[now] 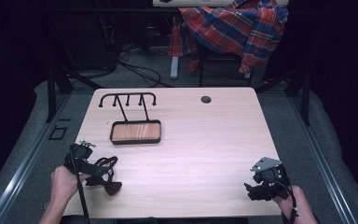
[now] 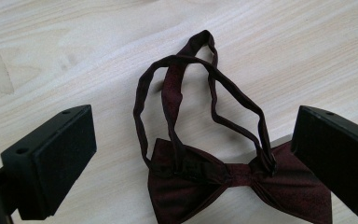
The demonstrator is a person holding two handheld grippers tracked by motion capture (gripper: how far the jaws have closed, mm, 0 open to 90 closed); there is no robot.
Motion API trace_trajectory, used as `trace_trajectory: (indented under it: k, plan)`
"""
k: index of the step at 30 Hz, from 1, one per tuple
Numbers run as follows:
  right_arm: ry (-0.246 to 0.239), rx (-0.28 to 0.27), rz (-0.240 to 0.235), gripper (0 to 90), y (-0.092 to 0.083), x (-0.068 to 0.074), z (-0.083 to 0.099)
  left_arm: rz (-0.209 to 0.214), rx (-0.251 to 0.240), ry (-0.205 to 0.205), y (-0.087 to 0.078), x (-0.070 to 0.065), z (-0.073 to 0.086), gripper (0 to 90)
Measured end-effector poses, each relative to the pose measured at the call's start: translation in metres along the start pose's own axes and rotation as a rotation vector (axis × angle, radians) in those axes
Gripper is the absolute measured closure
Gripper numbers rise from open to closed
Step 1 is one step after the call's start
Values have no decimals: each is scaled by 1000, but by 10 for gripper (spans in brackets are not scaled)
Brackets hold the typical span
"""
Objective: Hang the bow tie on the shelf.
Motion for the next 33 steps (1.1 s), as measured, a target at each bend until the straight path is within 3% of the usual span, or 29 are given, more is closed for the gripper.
trace_trajectory:
  k: [19, 24, 33]
  plan:
    - [-22, 37, 0, 149, 2, 2, 2, -16, -9, -4, 3, 6, -1, 2]
    - [-30, 49, 5, 149, 3, 4, 2, -18, -9, -32, 6, 13, 0, 4]
    - [-33, 54, 4, 149, 5, 5, 0, -38, 12, -40, 18, 20, -8, 7]
Point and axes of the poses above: each handheld gripper's, and its own axes: y roughly forward along the jaws, z roughly out of its underside, x roughly to its left, the point moved 7 cm from there along y, roughly forward along the jaws, and after that the axes turned 7 degrees about -z, right-handed, at the moved point
